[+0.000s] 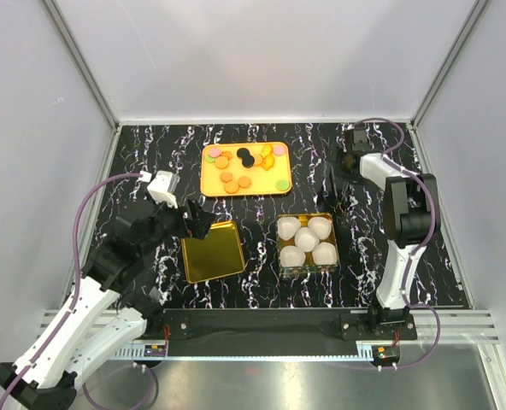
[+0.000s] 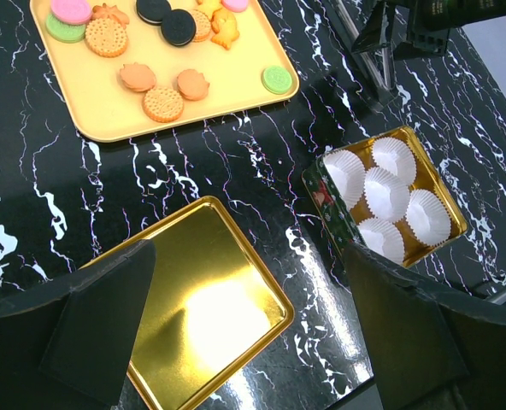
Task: Pack the cookies
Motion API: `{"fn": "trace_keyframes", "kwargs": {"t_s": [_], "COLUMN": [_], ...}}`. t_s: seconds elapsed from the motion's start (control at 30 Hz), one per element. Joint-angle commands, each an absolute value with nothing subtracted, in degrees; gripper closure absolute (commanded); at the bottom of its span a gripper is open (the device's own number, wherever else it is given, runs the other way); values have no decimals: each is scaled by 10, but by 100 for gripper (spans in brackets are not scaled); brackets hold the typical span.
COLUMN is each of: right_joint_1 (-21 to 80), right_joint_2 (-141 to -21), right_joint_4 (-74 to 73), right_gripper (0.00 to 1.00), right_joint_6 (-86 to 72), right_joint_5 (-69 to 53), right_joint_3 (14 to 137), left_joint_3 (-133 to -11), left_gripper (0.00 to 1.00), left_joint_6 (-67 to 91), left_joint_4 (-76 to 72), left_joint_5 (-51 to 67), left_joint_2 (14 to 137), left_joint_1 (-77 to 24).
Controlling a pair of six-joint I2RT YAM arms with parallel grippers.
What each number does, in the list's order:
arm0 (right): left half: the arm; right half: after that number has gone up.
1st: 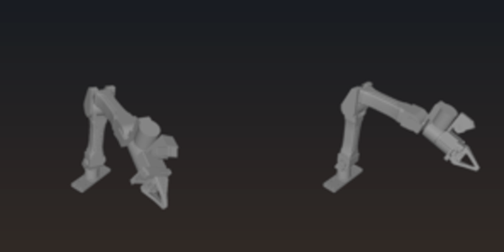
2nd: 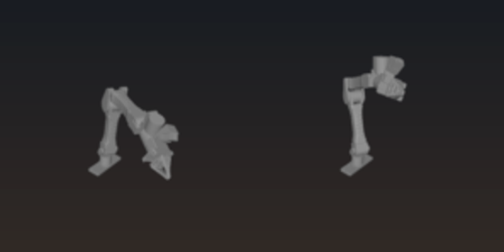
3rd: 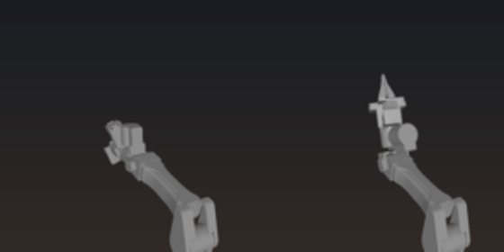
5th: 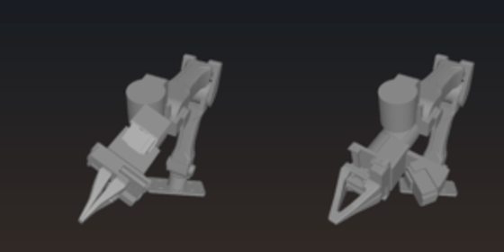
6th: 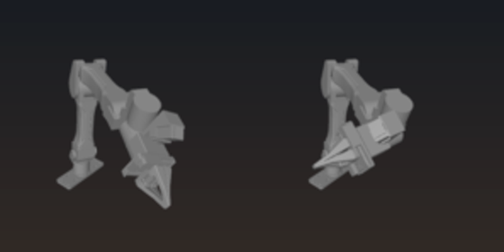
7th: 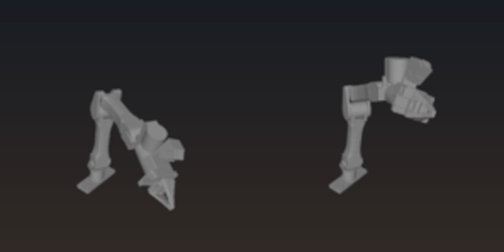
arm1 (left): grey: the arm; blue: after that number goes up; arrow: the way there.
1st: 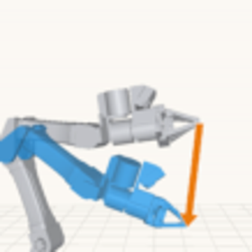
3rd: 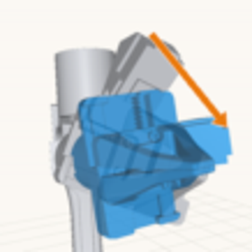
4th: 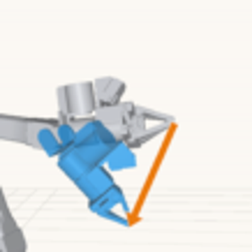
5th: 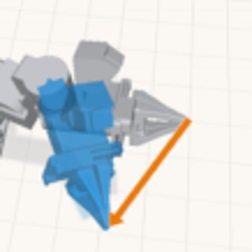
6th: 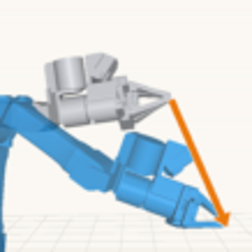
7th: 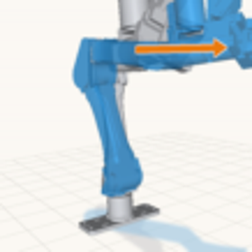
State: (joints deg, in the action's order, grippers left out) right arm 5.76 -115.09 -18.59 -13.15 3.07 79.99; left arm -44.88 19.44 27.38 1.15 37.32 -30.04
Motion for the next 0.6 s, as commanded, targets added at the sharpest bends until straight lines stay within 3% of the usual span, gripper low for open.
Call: {"fn": "trace_keyframes", "kwargs": {"t_s": [0.0, 0.57], "right_joint_1": [61, 61], "right_joint_2": [-1173, -1244], "right_joint_4": [-230, -331], "right_gripper": [0, 11], "right_joint_6": [-121, -114], "right_joint_5": [79, 77], "right_joint_3": [872, 946], "left_joint_3": [-465, -463], "left_gripper": [1, 1], "left_joint_6": [189, 189], "left_joint_4": [256, 256], "left_joint_5": [13, 9], "left_joint_2": [367, 374], "left_joint_1": [-299, -298]}}
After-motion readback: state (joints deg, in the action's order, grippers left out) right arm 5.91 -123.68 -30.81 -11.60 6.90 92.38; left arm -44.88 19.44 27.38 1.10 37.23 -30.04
